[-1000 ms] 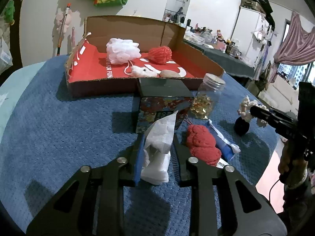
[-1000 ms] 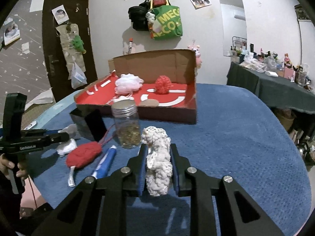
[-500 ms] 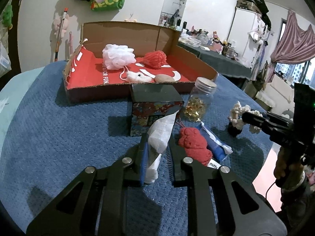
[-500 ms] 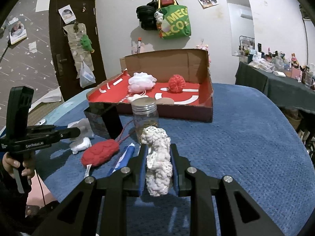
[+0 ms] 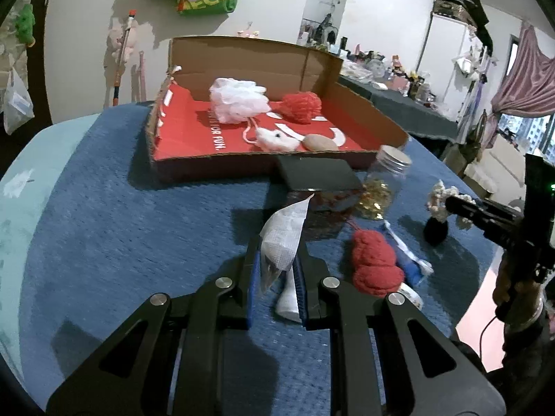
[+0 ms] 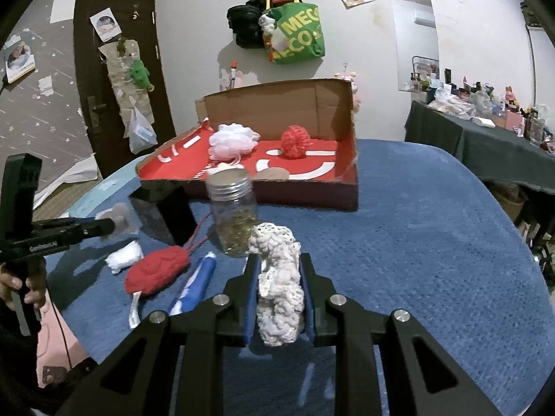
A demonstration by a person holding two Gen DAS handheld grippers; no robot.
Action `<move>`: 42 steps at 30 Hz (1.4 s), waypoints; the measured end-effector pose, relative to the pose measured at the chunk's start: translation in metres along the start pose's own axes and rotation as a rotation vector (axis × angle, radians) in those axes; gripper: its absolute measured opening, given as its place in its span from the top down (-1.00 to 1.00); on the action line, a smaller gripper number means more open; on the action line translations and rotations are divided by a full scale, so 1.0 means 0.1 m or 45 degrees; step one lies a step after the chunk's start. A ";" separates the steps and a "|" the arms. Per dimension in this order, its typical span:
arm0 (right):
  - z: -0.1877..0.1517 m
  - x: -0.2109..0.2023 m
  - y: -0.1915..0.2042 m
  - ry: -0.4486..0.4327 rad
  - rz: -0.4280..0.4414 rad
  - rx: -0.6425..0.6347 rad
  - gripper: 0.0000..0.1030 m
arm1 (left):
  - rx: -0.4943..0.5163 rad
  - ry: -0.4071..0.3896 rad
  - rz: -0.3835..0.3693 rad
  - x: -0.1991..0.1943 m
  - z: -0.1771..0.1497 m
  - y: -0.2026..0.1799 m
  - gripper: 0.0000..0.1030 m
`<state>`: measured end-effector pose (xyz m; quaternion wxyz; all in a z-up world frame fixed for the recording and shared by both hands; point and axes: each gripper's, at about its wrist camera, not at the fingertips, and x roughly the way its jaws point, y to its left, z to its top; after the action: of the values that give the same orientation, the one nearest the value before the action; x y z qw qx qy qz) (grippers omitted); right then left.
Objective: Organize soft objects
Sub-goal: 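Carry the crochet scrunchie and tissue with both grippers over the red-lined box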
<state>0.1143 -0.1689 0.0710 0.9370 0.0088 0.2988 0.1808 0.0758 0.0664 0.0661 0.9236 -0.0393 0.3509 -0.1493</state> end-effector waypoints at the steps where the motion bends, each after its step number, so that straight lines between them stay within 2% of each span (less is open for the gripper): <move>1: 0.02 0.01 -0.02 0.003 -0.008 0.001 0.54 | 0.001 0.006 0.006 0.01 0.02 0.02 0.69; 10: 0.25 0.13 -0.15 0.012 -0.040 -0.011 0.54 | 0.010 0.016 0.037 0.09 0.29 0.18 0.69; 15: 0.44 0.21 -0.18 0.004 -0.042 -0.027 0.54 | 0.028 0.023 0.012 0.19 0.50 0.23 0.69; 22: 0.77 0.48 -0.19 0.022 -0.020 -0.054 0.54 | 0.082 0.052 -0.050 0.39 0.85 0.21 0.69; 29: 1.08 0.82 -0.17 0.056 -0.037 -0.107 0.54 | 0.114 0.127 -0.042 0.72 1.14 0.29 0.69; 34: 1.22 1.14 -0.10 0.122 -0.101 -0.194 0.54 | 0.143 0.200 0.002 0.99 1.27 0.37 0.69; 42: 1.28 1.58 -0.06 0.277 -0.200 -0.301 0.54 | 0.155 0.308 0.018 1.37 1.35 0.48 0.69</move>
<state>0.3080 -0.1083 0.0869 0.9049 -0.1445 0.3747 0.1408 0.2735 0.0668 0.0716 0.8763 0.0375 0.4502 -0.1674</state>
